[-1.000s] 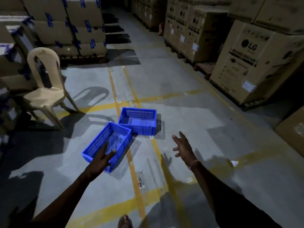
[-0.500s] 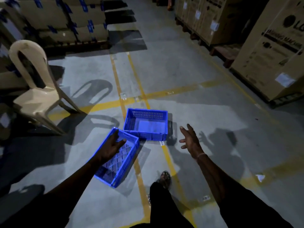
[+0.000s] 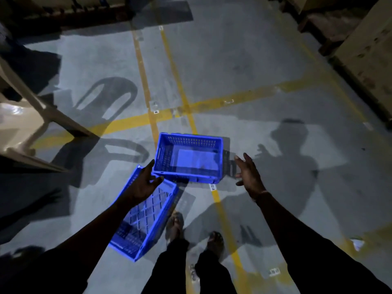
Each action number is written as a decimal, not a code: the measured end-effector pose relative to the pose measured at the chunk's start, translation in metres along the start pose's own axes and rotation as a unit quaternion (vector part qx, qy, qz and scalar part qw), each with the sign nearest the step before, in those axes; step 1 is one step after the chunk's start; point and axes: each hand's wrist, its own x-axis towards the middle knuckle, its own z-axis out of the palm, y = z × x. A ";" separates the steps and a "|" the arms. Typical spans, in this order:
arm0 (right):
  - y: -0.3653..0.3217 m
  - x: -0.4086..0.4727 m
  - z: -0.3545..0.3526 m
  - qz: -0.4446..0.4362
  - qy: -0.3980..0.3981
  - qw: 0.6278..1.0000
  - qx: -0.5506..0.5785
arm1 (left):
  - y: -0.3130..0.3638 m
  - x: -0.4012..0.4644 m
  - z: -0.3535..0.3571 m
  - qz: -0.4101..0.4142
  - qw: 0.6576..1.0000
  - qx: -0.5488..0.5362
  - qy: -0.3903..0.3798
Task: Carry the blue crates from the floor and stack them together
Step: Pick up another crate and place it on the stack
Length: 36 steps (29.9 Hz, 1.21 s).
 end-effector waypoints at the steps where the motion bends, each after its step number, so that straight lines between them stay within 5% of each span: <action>1: 0.006 0.022 0.007 0.007 0.004 1.000 -0.004 | -0.009 0.022 0.000 -0.003 1.000 0.006 -0.004; 16: 0.196 0.330 0.129 0.042 0.050 0.990 -0.125 | -0.221 0.348 0.055 -0.026 0.990 0.137 -0.026; 23: 0.246 0.431 0.151 0.055 0.079 0.981 -0.168 | -0.295 0.468 0.073 -0.043 0.987 0.150 0.029; 32: 0.294 0.503 0.169 0.067 0.098 0.973 -0.200 | -0.339 0.534 0.096 -0.162 0.979 0.111 0.054; 36: 0.291 0.503 0.167 0.064 0.095 0.970 -0.213 | -0.344 0.535 0.089 -0.148 0.982 0.100 0.066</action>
